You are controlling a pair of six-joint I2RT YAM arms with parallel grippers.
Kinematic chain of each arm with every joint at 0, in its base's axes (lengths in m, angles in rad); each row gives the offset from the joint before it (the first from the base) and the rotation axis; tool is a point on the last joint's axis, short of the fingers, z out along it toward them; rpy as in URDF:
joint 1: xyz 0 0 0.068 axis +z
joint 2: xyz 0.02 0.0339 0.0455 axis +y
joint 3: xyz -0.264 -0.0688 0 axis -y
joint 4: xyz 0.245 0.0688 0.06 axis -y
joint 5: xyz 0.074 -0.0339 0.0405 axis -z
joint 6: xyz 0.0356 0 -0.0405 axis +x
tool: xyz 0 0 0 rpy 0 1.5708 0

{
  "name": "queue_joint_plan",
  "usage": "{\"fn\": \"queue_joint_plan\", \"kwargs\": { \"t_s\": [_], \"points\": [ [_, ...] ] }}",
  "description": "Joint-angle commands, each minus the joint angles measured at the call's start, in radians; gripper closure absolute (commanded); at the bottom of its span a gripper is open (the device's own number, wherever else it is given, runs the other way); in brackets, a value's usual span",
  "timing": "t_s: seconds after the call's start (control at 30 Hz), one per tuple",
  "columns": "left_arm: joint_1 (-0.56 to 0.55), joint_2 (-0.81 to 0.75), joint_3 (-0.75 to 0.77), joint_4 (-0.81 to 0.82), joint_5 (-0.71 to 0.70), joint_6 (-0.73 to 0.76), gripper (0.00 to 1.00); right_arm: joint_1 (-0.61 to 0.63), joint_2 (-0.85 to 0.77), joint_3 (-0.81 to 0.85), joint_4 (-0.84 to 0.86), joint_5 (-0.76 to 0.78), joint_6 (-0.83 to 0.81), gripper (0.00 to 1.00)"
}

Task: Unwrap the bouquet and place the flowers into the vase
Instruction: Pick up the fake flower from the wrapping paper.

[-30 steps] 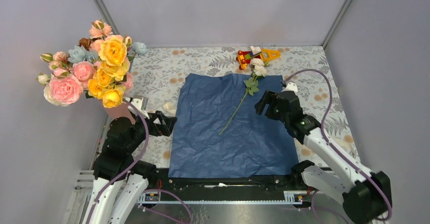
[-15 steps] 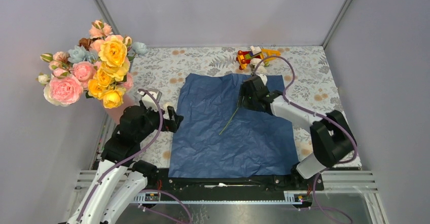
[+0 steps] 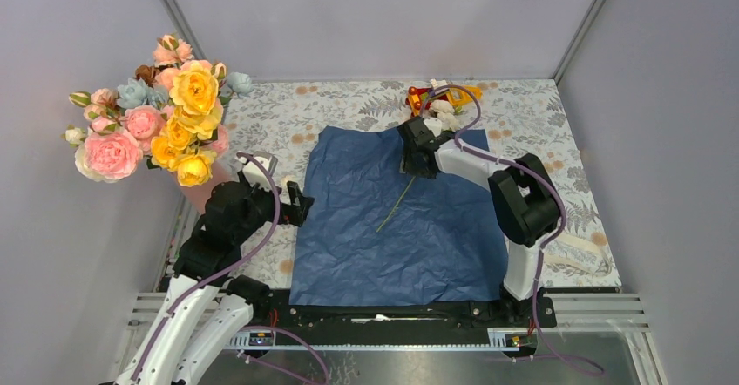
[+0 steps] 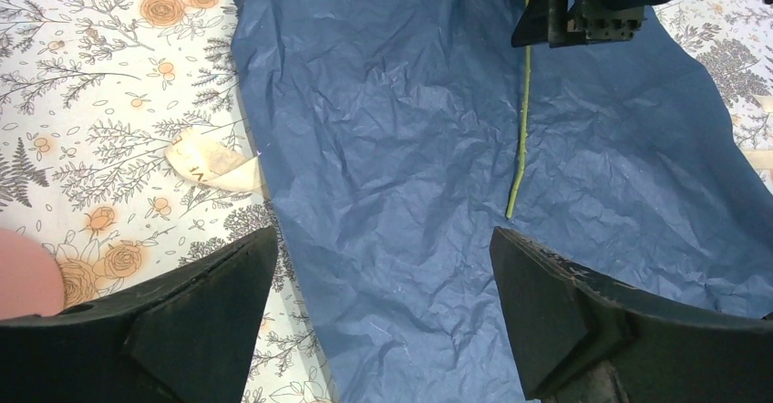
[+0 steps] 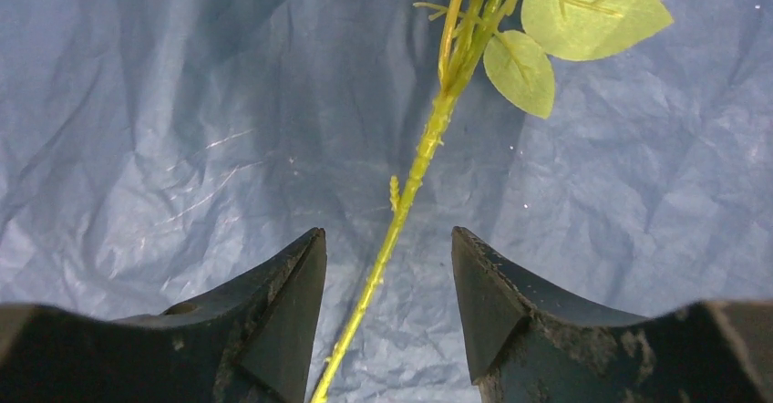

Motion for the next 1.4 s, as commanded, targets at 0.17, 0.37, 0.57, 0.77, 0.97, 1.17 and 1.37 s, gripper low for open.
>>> {"fn": "queue_joint_plan", "kwargs": {
  "t_s": [0.17, 0.37, 0.57, 0.77, 0.97, 1.17, 1.37],
  "points": [
    [-0.001, -0.02, -0.001, 0.037, -0.04, 0.012, 0.05, 0.006, 0.105, 0.083, -0.013, -0.011, 0.048, 0.48],
    [-0.001, -0.018, 0.001, 0.031, -0.049, 0.012, 0.04, 0.003, 0.096, 0.049, 0.018, 0.007, 0.07, 0.63],
    [-0.001, -0.004, 0.004, 0.019, -0.068, 0.016, 0.05, -0.002, 0.087, 0.027, 0.018, 0.048, 0.096, 0.77],
    [-0.001, -0.001, 0.002, 0.02, -0.057, 0.022, 0.05, -0.006, 0.029, -0.035, 0.061, 0.084, 0.116, 0.95],
    [-0.001, 0.028, -0.001, 0.025, 0.046, 0.033, 0.05, -0.007, -0.083, -0.143, 0.134, 0.14, 0.128, 1.0],
    [-0.019, 0.073, 0.002, 0.045, 0.18, 0.026, 0.07, -0.006, -0.261, -0.288, 0.216, 0.194, 0.109, 1.0],
    [-0.112, 0.114, 0.041, 0.077, 0.163, -0.043, 0.07, -0.007, -0.518, -0.461, 0.31, 0.206, 0.044, 1.0]
  ]
}}
